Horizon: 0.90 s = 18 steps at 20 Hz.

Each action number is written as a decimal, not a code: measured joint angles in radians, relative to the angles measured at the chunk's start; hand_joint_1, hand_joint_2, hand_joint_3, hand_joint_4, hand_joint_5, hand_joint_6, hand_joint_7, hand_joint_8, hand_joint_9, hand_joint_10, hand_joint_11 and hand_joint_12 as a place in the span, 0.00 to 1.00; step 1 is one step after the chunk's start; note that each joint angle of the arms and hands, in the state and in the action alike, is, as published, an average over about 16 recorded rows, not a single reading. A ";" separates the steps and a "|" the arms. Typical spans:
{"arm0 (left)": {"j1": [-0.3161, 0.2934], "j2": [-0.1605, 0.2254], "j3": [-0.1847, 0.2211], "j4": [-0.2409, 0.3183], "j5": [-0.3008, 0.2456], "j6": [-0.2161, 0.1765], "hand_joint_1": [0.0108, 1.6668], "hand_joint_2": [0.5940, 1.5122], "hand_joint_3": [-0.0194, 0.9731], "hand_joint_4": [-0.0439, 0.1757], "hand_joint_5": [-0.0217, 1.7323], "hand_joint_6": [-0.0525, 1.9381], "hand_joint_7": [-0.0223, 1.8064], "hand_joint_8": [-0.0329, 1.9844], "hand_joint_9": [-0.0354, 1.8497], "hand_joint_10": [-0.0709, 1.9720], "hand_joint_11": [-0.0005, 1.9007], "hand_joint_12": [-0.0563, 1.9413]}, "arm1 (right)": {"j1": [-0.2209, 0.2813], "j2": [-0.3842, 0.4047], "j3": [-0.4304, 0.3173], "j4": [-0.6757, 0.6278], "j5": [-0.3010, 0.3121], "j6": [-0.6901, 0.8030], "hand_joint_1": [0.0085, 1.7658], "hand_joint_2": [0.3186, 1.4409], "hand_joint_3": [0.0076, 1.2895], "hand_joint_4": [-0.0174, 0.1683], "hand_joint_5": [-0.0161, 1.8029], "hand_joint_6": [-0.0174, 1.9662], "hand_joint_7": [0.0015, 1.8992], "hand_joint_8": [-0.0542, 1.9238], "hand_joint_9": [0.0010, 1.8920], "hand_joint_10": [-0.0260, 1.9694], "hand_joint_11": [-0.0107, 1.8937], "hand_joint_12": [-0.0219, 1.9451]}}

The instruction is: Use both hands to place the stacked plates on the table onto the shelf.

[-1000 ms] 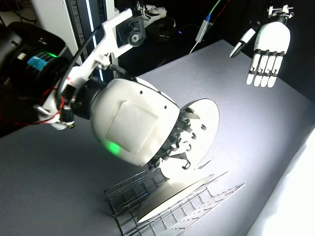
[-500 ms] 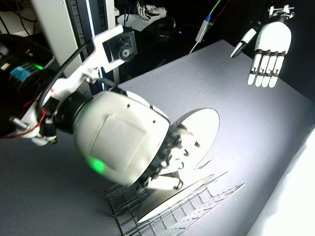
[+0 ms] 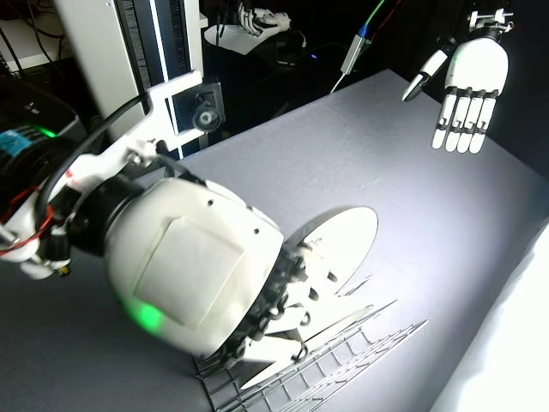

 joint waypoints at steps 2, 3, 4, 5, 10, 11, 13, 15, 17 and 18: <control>0.000 -0.001 0.001 0.000 -0.001 0.000 0.00 0.59 0.03 0.22 0.02 0.04 0.02 0.02 0.03 0.04 0.01 0.03 | -0.009 0.000 0.008 -0.035 0.008 0.000 0.77 0.60 0.00 0.05 0.53 0.47 0.57 0.41 0.46 0.59 0.28 0.67; 0.000 -0.002 0.002 0.000 -0.001 0.000 0.00 0.59 0.03 0.22 0.02 0.04 0.02 0.02 0.03 0.04 0.01 0.03 | -0.014 0.000 0.011 -0.050 0.012 -0.001 0.77 0.60 0.00 0.05 0.53 0.47 0.57 0.41 0.46 0.59 0.28 0.67; 0.000 -0.003 0.002 0.000 -0.001 0.000 0.00 0.59 0.03 0.22 0.02 0.04 0.02 0.02 0.03 0.04 0.01 0.03 | -0.020 0.000 0.014 -0.066 0.017 -0.002 0.77 0.60 0.00 0.05 0.53 0.47 0.57 0.41 0.46 0.59 0.28 0.68; 0.000 -0.003 0.003 0.000 -0.002 0.000 0.00 0.59 0.03 0.22 0.02 0.04 0.02 0.02 0.03 0.04 0.01 0.03 | -0.025 0.001 0.016 -0.081 0.021 -0.003 0.76 0.60 0.00 0.05 0.53 0.47 0.57 0.42 0.46 0.59 0.28 0.68; 0.000 -0.006 0.003 0.000 -0.003 -0.001 0.00 0.59 0.03 0.22 0.02 0.04 0.02 0.02 0.03 0.04 0.01 0.03 | -0.050 0.000 0.029 -0.145 0.046 -0.011 0.74 0.62 0.00 0.06 0.49 0.39 0.52 0.33 0.42 0.45 0.23 0.66; 0.000 -0.007 0.003 0.000 -0.003 -0.002 0.00 0.59 0.03 0.22 0.02 0.04 0.02 0.02 0.03 0.04 0.01 0.03 | -0.054 0.000 0.033 -0.153 0.050 -0.013 0.73 0.62 0.00 0.06 0.48 0.36 0.51 0.31 0.41 0.42 0.22 0.66; 0.000 -0.008 0.003 0.000 -0.003 -0.005 0.00 0.59 0.03 0.22 0.02 0.04 0.02 0.02 0.03 0.04 0.01 0.03 | -0.060 -0.001 0.039 -0.168 0.058 -0.016 0.71 0.63 0.00 0.06 0.46 0.31 0.48 0.26 0.39 0.35 0.19 0.66; -0.001 -0.010 0.002 0.000 -0.003 -0.010 0.00 0.59 0.03 0.22 0.02 0.04 0.02 0.02 0.03 0.04 0.01 0.03 | -0.066 -0.002 0.046 -0.177 0.064 -0.019 0.70 0.64 0.00 0.07 0.43 0.25 0.45 0.22 0.38 0.28 0.15 0.66; -0.003 -0.012 0.002 0.003 -0.003 -0.019 0.00 0.59 0.03 0.22 0.02 0.04 0.02 0.02 0.03 0.04 0.01 0.03 | -0.070 -0.003 0.052 -0.184 0.069 -0.022 0.68 0.65 0.00 0.07 0.41 0.20 0.41 0.17 0.36 0.21 0.12 0.66; -0.005 -0.013 0.002 0.004 -0.002 -0.025 0.00 0.59 0.03 0.22 0.02 0.04 0.02 0.02 0.03 0.04 0.01 0.03 | -0.072 -0.004 0.055 -0.189 0.071 -0.023 0.67 0.65 0.00 0.07 0.40 0.17 0.40 0.15 0.35 0.18 0.10 0.66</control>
